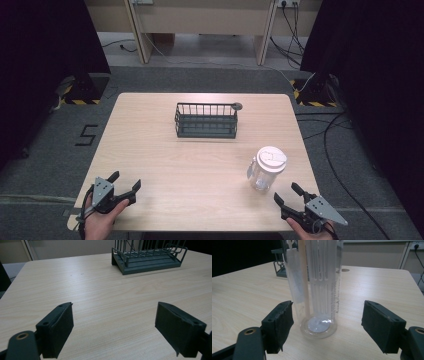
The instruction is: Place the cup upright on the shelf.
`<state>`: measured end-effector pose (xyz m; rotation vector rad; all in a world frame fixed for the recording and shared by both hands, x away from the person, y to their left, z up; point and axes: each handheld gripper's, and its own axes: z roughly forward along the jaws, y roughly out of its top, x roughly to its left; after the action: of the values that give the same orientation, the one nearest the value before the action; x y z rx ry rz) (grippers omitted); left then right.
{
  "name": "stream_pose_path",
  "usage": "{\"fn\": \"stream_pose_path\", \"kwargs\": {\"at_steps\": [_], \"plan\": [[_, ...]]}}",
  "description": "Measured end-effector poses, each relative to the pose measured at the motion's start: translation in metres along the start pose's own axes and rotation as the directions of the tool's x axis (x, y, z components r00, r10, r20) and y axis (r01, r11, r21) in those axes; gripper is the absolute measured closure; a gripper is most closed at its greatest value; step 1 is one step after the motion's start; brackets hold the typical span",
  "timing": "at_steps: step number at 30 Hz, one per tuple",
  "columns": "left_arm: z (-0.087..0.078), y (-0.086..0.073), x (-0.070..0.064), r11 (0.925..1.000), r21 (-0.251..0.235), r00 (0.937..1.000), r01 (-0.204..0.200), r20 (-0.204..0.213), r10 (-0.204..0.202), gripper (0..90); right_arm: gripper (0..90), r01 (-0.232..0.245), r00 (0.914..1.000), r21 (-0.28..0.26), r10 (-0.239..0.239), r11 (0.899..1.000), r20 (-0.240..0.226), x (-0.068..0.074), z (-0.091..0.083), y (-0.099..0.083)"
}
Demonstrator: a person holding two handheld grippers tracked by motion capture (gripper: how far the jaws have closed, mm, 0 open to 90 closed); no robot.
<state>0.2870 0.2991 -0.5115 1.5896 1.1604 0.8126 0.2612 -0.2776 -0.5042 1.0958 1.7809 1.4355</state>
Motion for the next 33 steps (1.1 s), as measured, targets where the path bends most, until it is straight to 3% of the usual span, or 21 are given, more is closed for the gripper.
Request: {"fn": "stream_pose_path", "kwargs": {"at_steps": [20,33], "plan": [[0.0,0.001,-0.001,1.0,-0.001,0.9998,0.006,0.017,-0.006,14.5,21.3,0.004,0.9991,0.027,-0.003,1.0,-0.041,0.003,0.028,0.01],[0.0,0.001,-0.002,1.0,-0.005,0.9997,0.005,0.025,-0.005,14.5,16.6,0.007,0.999,0.038,-0.005,0.999,-0.043,0.002,0.052,0.015]]}}
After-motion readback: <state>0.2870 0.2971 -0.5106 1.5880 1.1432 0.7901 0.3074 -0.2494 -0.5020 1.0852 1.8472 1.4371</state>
